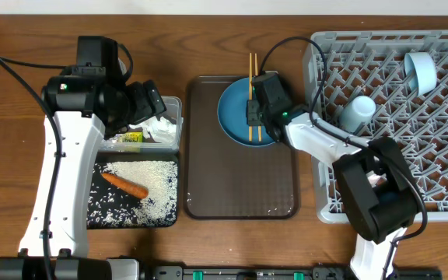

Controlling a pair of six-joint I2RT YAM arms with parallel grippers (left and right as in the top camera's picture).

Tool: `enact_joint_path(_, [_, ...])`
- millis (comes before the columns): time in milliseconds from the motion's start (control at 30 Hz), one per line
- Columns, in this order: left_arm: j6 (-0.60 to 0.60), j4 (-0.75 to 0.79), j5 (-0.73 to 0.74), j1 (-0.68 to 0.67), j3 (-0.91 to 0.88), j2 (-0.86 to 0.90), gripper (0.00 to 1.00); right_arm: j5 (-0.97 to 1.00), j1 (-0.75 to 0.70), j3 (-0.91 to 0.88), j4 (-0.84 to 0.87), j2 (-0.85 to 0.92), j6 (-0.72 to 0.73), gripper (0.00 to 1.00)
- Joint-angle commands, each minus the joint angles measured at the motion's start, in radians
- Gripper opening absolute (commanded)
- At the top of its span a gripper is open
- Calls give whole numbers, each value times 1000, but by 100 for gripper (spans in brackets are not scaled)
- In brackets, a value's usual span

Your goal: Sort waste into correct bins and load items into the dishwasher rack

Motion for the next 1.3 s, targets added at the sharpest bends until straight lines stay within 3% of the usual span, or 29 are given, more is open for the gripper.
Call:
enact_joint_path(0, [-1, -2, 6, 4, 24, -14, 95, 7, 9, 14, 0, 20, 15, 6])
enact_joint_path(267, [-2, -2, 6, 4, 24, -14, 95, 6, 5, 14, -1, -3, 10, 1])
enact_joint_path(467, [-1, -2, 6, 4, 24, -14, 95, 6, -9, 14, -56, -159, -23, 1])
enact_joint_path(633, [-2, -2, 6, 4, 24, -14, 95, 2, -24, 14, -214, -352, -30, 1])
enact_joint_path(933, [-2, -2, 6, 4, 24, -14, 95, 5, -106, 14, -518, -660, -169, 1])
enact_joint_path(1267, [-1, -2, 6, 4, 24, -14, 95, 6, -264, 5, -718, -674, -174, 1])
